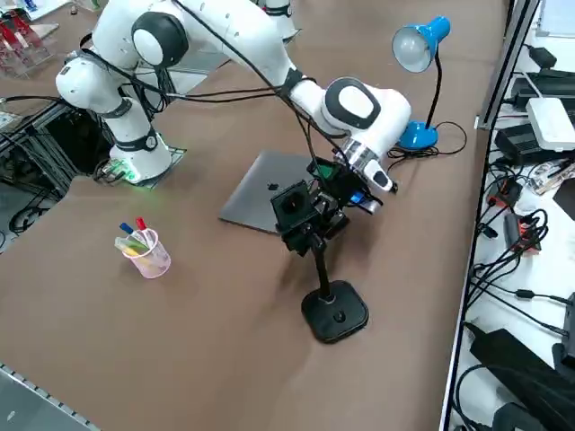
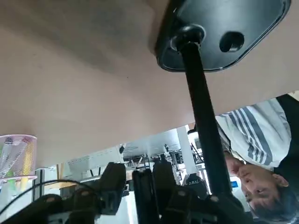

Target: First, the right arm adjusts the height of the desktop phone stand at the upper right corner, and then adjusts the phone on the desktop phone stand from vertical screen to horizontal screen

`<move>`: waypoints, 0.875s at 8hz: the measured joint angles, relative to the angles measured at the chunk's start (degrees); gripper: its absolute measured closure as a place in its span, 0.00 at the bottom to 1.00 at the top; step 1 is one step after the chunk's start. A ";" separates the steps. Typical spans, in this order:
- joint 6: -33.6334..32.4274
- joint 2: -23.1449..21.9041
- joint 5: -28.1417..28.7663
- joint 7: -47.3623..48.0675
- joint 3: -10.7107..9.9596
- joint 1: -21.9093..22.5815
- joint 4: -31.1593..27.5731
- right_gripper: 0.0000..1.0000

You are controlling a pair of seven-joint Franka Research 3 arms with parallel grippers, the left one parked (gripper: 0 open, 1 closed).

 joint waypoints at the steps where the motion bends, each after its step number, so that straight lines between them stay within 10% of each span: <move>1: 0.00 0.02 -0.08 0.00 0.00 0.31 0.01 0.69; 7: 0.01 0.09 0.02 0.00 0.08 0.58 1.83 0.71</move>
